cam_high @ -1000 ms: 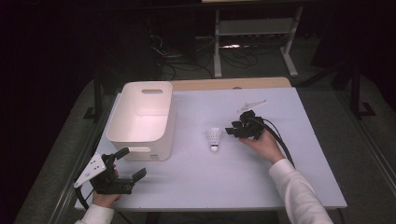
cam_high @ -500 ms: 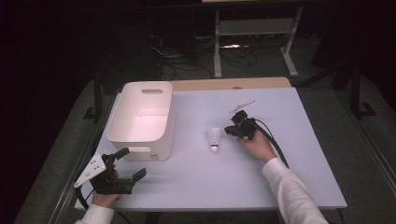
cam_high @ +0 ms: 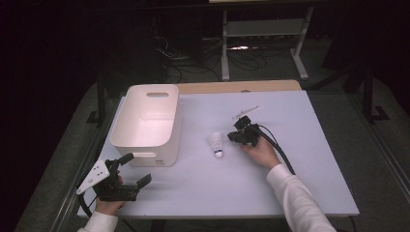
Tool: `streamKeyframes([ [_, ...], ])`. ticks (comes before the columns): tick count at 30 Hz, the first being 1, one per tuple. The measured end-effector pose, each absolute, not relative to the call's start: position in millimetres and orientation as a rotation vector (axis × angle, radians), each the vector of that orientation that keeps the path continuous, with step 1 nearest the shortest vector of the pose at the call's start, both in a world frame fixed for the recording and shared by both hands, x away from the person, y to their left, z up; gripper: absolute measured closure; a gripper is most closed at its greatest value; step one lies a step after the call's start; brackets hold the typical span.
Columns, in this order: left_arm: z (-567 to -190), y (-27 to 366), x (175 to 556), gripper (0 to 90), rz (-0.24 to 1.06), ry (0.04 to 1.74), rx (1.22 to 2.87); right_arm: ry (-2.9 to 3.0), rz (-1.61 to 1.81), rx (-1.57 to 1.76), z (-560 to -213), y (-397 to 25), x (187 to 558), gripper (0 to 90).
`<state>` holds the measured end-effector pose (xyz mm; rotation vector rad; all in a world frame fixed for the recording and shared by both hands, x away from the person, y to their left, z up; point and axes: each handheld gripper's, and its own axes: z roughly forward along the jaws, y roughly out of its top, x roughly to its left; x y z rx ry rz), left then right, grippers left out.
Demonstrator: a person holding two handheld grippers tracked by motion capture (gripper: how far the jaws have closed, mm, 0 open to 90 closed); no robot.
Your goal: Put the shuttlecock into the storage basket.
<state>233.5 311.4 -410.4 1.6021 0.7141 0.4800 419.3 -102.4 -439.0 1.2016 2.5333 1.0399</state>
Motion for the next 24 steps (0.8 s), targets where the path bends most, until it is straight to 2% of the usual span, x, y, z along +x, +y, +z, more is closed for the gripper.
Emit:
streamKeyframes([
  [24,-410.3,311.4,233.3,0.0,0.478,0.714,1.602,2.603,1.09,1.11,-437.3,-71.2,413.2,83.3],
])
